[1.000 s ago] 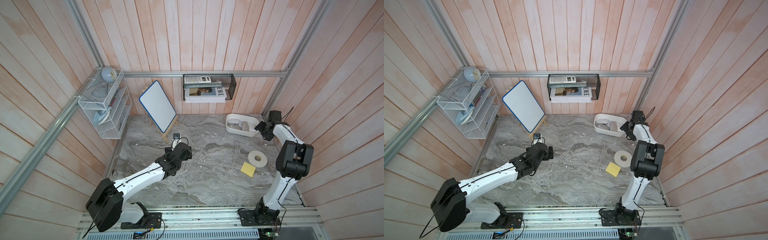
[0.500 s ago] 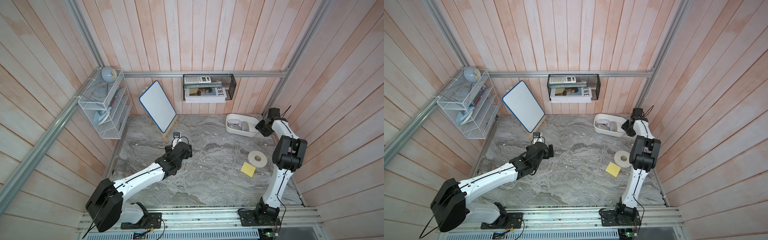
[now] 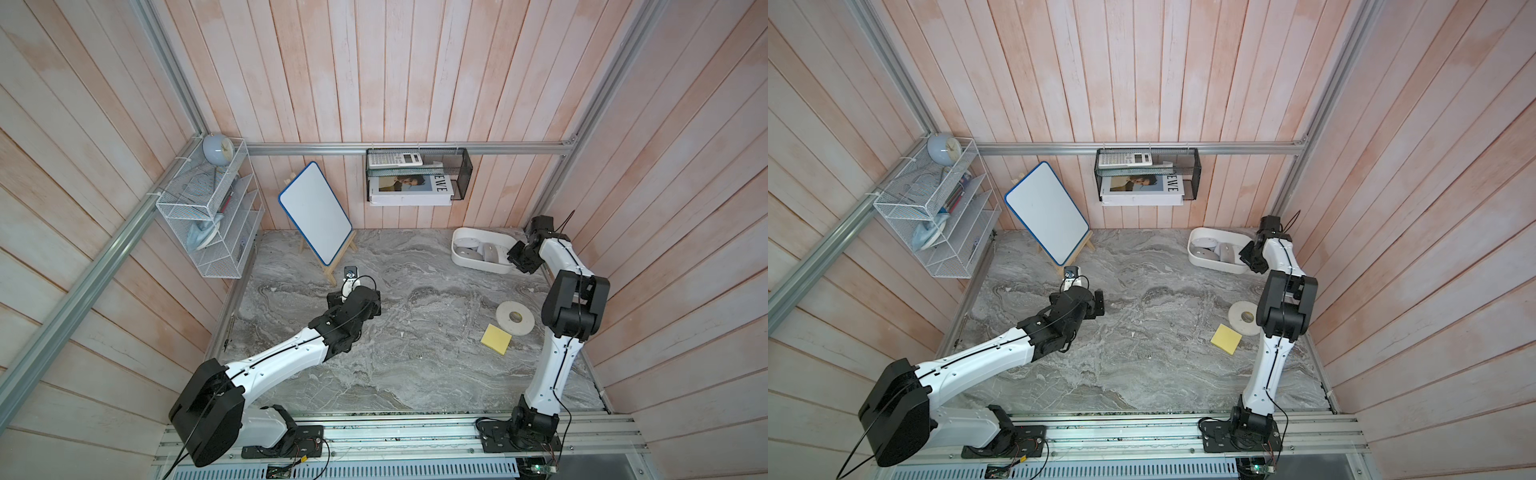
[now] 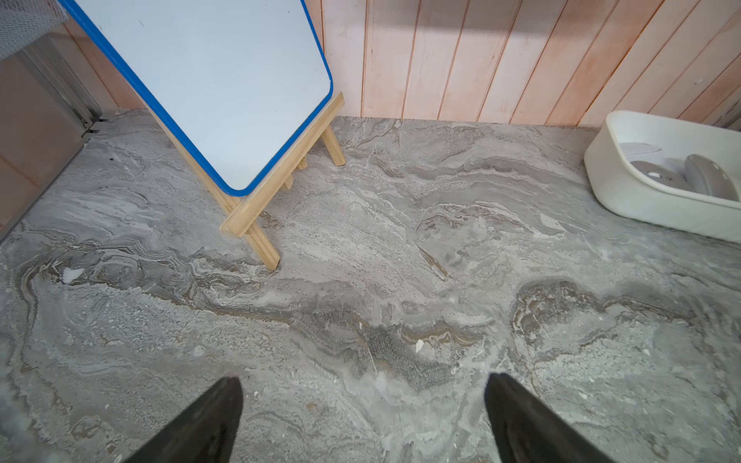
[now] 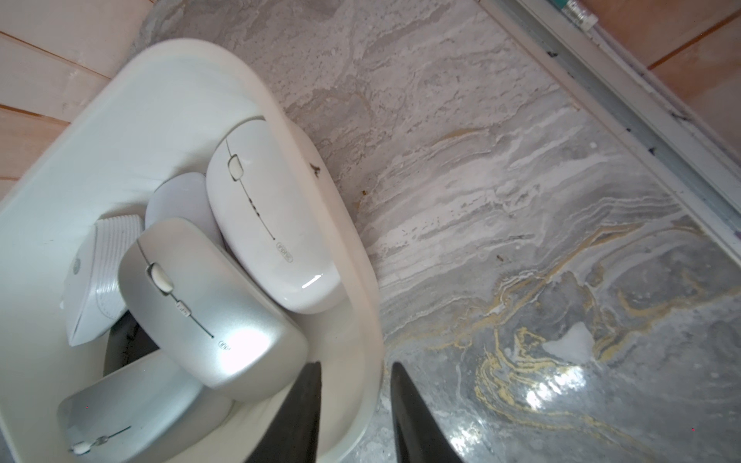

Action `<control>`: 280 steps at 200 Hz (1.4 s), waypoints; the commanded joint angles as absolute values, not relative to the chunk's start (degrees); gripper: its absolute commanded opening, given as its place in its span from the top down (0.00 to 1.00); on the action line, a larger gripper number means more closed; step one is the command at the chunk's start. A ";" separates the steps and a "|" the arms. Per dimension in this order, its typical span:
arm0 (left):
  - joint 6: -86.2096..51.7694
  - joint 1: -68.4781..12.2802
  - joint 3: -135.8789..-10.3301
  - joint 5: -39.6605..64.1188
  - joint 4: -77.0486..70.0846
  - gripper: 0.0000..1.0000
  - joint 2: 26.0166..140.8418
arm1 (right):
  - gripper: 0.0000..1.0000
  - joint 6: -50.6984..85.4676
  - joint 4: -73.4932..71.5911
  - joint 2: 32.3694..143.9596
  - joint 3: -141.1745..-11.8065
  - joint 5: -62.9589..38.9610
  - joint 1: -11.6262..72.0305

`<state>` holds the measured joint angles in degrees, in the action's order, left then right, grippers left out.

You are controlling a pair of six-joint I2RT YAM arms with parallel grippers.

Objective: Take out the mouse from the storage box
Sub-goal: Move the storage box to the center of the board.

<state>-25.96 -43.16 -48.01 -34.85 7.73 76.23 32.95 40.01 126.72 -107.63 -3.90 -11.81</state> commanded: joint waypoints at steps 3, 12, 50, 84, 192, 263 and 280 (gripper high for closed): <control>-25.53 -42.63 -46.43 -36.21 7.91 0.00 74.21 | 0.69 32.72 42.19 128.45 -109.04 -2.90 -11.45; -25.71 -42.63 -46.28 -36.12 7.91 0.00 73.96 | 0.70 32.70 42.31 128.65 -109.23 -3.07 -11.43; -25.92 -42.54 -45.97 -36.12 7.92 0.00 73.50 | 0.77 32.21 42.96 129.11 -109.60 -2.74 -11.19; -25.97 -42.54 -46.05 -36.19 7.91 0.00 73.39 | 0.81 31.82 43.15 129.11 -109.51 -2.72 -10.74; -26.37 -42.39 -45.01 -36.65 7.52 0.00 73.06 | 0.93 31.82 42.11 124.75 -102.65 -5.53 -5.95; -27.96 -42.14 -43.39 -37.18 8.07 0.00 71.46 | 0.98 34.47 38.63 113.22 -87.74 -5.82 0.13; -28.61 -42.02 -42.84 -37.16 8.15 0.00 71.11 | 0.98 36.83 37.18 110.04 -83.53 -5.45 2.56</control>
